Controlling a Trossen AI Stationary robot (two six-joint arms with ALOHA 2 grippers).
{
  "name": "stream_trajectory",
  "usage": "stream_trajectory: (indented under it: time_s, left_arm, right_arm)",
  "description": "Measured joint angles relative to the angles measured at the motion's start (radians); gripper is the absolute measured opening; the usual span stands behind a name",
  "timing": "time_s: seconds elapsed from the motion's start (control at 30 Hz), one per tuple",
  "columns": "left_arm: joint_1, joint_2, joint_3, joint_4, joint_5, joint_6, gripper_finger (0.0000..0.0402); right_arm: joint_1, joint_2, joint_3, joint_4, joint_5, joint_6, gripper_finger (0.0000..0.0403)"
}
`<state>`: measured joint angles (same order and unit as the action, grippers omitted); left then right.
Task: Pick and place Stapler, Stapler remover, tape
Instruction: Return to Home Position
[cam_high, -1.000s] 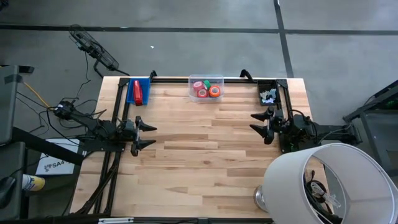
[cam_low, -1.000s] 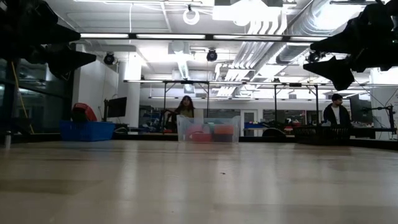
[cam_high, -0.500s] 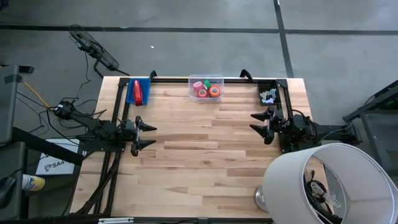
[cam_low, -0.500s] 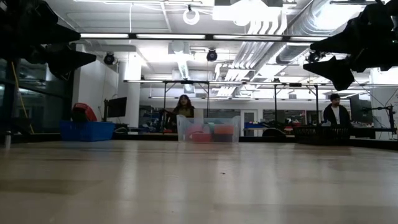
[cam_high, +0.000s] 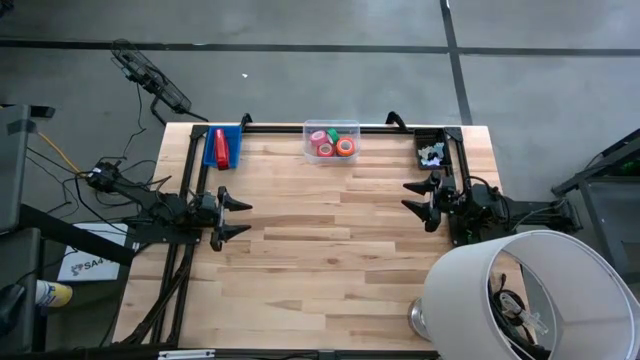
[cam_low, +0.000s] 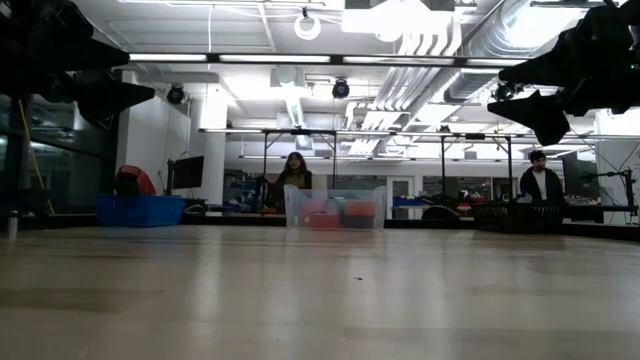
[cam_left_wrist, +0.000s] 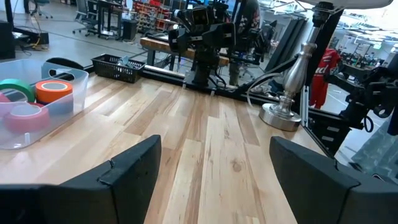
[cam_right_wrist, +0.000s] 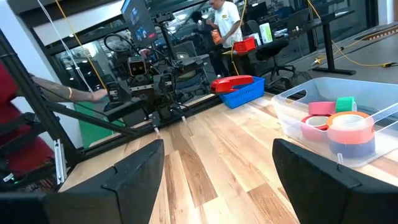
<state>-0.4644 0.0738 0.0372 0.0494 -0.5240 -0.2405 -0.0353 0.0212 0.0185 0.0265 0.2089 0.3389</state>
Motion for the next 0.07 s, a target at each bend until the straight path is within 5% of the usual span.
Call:
stream_trajectory:
  time_s: [0.07]
  left_arm:
    - [0.0, 0.0, 0.0, 0.0, 0.0, 0.0, 0.0296]
  right_arm:
    - [0.0, 0.0, 0.0, 0.0, 0.0, 0.0, 0.0291]
